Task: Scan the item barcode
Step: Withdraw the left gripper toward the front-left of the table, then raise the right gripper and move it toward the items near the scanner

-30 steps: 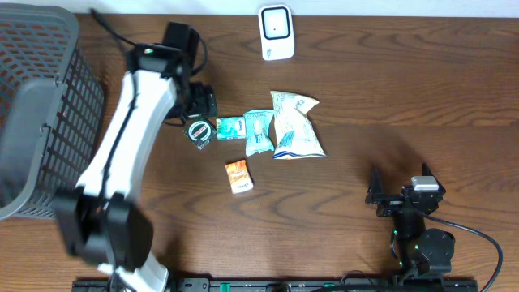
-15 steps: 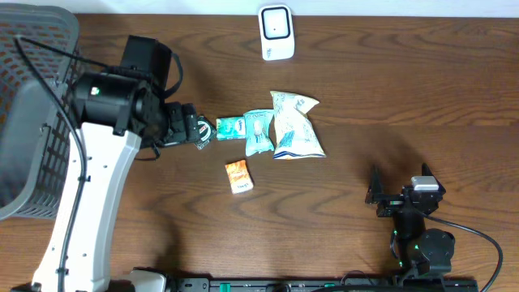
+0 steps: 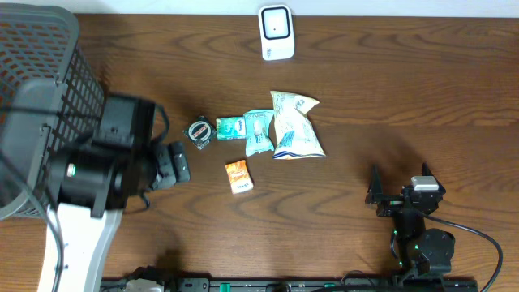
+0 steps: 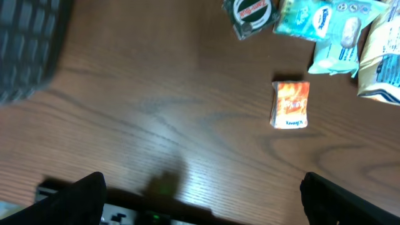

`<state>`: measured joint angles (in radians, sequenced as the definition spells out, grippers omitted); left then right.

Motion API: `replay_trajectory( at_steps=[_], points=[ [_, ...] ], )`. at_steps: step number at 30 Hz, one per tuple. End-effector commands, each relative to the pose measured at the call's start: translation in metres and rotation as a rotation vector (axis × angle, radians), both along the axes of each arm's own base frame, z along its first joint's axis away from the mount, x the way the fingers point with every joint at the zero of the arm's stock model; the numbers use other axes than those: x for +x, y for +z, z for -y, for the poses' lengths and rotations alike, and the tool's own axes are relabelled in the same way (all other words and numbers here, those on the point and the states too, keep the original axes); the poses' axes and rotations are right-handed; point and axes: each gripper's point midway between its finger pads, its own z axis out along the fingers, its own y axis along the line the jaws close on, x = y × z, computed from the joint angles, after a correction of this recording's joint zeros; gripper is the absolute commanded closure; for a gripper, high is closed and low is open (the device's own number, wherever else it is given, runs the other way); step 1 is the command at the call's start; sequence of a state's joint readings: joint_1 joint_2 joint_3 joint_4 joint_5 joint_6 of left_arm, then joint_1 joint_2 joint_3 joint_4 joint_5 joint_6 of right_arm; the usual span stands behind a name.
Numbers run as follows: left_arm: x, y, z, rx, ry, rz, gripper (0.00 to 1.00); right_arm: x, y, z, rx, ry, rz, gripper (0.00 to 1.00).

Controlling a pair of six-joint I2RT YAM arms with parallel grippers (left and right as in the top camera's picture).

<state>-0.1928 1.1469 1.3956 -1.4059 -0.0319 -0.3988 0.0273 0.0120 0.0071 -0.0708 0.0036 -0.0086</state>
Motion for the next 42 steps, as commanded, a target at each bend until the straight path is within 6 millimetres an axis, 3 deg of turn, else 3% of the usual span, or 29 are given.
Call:
replay_trajectory(
  at_steps=[1, 12, 25, 30, 33, 40, 42],
  points=[
    [-0.016, -0.001, -0.004, -0.044, 0.112, 0.047, 0.03, 0.0, 0.0, 0.0, -0.008, 0.0, 0.0, 0.01],
    [-0.057, 0.007, -0.012, -0.083, 0.171, 0.1, 0.03, 0.0, -0.001, 0.0, -0.008, 0.0, 0.0, 0.01],
    [-0.06, 0.005, -0.013, -0.078, 0.171, 0.084, 0.02, 0.0, 0.0, -0.005, 0.012, 0.027, 0.0, 0.01],
    [-0.059, 0.006, -0.012, -0.079, 0.171, 0.088, 0.02, -0.006, 0.004, -0.043, 0.423, 0.217, -0.044, 0.01],
    [-0.059, 0.005, -0.012, -0.079, 0.171, 0.087, 0.02, -0.01, 0.006, -0.055, 0.654, 0.271, -0.097, 0.01],
    [-0.059, 0.005, -0.012, -0.079, 0.171, 0.087, 0.02, -0.018, 0.008, -0.074, 1.049, 0.339, -0.228, 0.01],
    [-0.059, 0.005, -0.012, -0.079, 0.171, 0.087, 0.02, -0.02, 0.009, -0.078, 1.074, 0.358, -0.246, 0.01]
  ],
)
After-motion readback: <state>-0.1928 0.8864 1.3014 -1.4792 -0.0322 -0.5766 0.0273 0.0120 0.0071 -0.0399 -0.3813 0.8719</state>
